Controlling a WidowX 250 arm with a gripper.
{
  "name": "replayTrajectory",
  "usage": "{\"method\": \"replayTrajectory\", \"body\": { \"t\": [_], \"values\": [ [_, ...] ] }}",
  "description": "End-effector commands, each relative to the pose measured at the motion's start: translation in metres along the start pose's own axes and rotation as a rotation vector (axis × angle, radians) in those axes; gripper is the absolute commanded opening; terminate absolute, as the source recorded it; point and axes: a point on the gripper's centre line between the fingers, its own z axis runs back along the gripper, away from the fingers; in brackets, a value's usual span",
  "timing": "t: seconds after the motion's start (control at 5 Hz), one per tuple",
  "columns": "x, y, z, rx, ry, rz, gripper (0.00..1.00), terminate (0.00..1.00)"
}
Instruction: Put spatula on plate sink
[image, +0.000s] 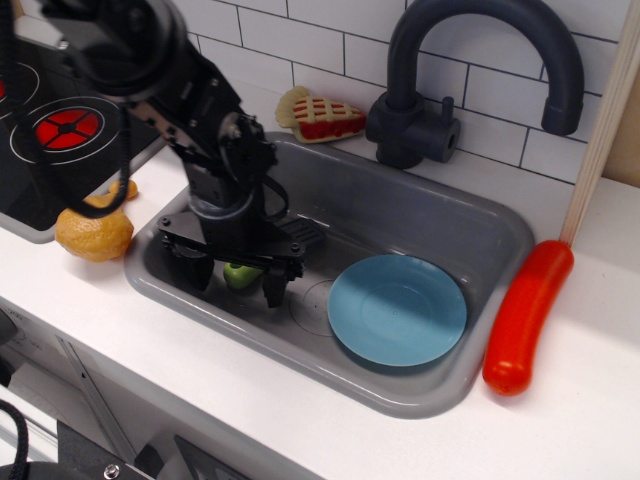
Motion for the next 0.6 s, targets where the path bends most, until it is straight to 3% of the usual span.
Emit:
{"method": "replayTrajectory", "body": {
  "t": [0.0, 0.2, 0.4],
  "values": [
    [0.0078, -0.0070, -0.0008, -0.012, -0.015, 0.002, 1.00, 0.00],
    [0.0082, -0.0045, -0.0043, -0.016, 0.052, 0.033, 0.00, 0.00],
    [0.0089, -0.0027, -0.0024, 0.070, 0.017, -0.003, 0.00, 0.00]
  ]
}}
